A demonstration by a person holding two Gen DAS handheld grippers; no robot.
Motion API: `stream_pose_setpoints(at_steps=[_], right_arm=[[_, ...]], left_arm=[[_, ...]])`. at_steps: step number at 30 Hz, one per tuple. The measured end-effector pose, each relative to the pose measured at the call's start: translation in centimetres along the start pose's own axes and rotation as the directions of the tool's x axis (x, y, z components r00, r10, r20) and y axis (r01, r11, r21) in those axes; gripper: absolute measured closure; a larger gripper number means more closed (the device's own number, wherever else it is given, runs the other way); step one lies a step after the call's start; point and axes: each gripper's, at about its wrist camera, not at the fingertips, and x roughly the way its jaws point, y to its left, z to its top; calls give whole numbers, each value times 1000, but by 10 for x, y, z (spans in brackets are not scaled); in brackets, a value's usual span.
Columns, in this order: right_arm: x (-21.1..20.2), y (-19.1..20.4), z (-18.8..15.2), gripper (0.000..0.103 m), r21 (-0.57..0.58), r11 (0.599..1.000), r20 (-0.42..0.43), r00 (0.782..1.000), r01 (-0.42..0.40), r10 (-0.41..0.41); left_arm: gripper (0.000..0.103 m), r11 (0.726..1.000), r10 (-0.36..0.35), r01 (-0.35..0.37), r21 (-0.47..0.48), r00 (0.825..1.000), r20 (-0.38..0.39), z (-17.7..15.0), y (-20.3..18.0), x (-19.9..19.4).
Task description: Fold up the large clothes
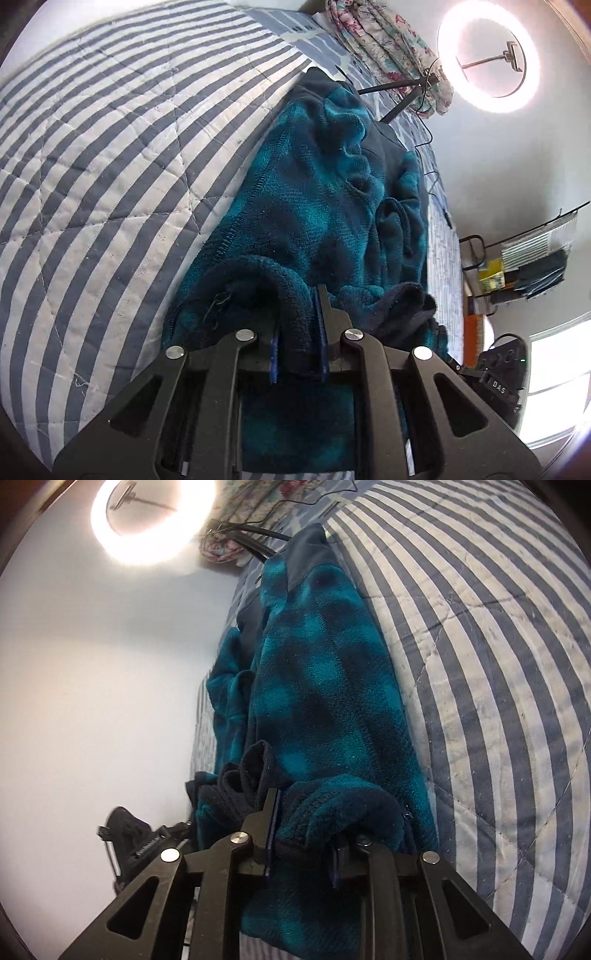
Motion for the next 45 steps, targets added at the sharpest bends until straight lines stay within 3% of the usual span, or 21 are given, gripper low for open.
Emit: stream_pose_setpoints(at_steps=[3,4,5,6,9,11,12,14,15,17,20,23,26,28,31,35,41,43,45], right_arm=[[-12,0,2,63,36,998,-2,999,-45,45],[-18,2,1,40,36,998,6,999,-54,54],[-25,5,0,26,23,998,20,998,-59,59],[-33,8,-2,25,5,998,34,998,-59,58],[-55,18,-6,27,-32,997,56,995,-77,78],[-69,26,-11,31,-69,996,74,995,-65,70],[-75,33,-16,32,-103,993,84,995,-50,59],[-80,46,-24,45,-175,985,98,995,-12,30],[-80,55,-30,49,-232,973,91,996,12,10],[-74,71,-42,60,-346,936,84,996,66,-40],[-58,97,-68,61,-522,839,118,987,154,-108],[-37,111,-84,63,-610,767,143,980,199,-140],[-9,118,-84,65,-655,723,130,975,219,-178],[11,123,-79,65,-695,670,137,963,261,-233],[32,124,-66,65,-724,610,163,939,322,-303],[59,114,-44,67,-702,621,154,926,348,-345],[77,100,-35,65,-674,657,97,922,338,-375],[61,105,-31,65,-646,699,68,935,307,-348],[33,104,-32,65,-601,760,80,964,249,-253]], left_arm=[[77,998,-41,40,-38,998,-42,8,1,-9],[74,997,-60,57,-55,997,-52,10,-1,-13],[68,995,-80,76,-72,995,-57,12,-2,-17],[61,992,-100,95,-84,993,-56,14,-3,-21],[45,986,-144,143,-83,990,1,19,-9,-41],[40,987,-153,154,-47,988,35,22,-15,-55],[40,987,-157,159,-34,987,39,23,-17,-60],[40,988,-154,153,17,986,62,20,-23,-73],[40,990,-128,122,69,989,80,15,-28,-81],[40,980,-92,72,183,990,105,2,-37,-89],[59,947,-48,20,321,996,80,-21,-49,-85],[62,910,8,-35,413,998,66,-39,-58,-68],[62,897,46,-68,437,997,60,-43,-63,-48],[62,887,97,-127,444,991,89,-37,-64,-32],[62,861,210,-271,431,960,185,-21,-63,-12],[62,889,279,-308,337,951,133,1,-36,20],[63,917,223,-254,307,966,132,6,-21,19],[64,925,196,-226,305,973,126,5,-20,5],[64,925,178,-214,315,974,140,-2,-21,-13]])
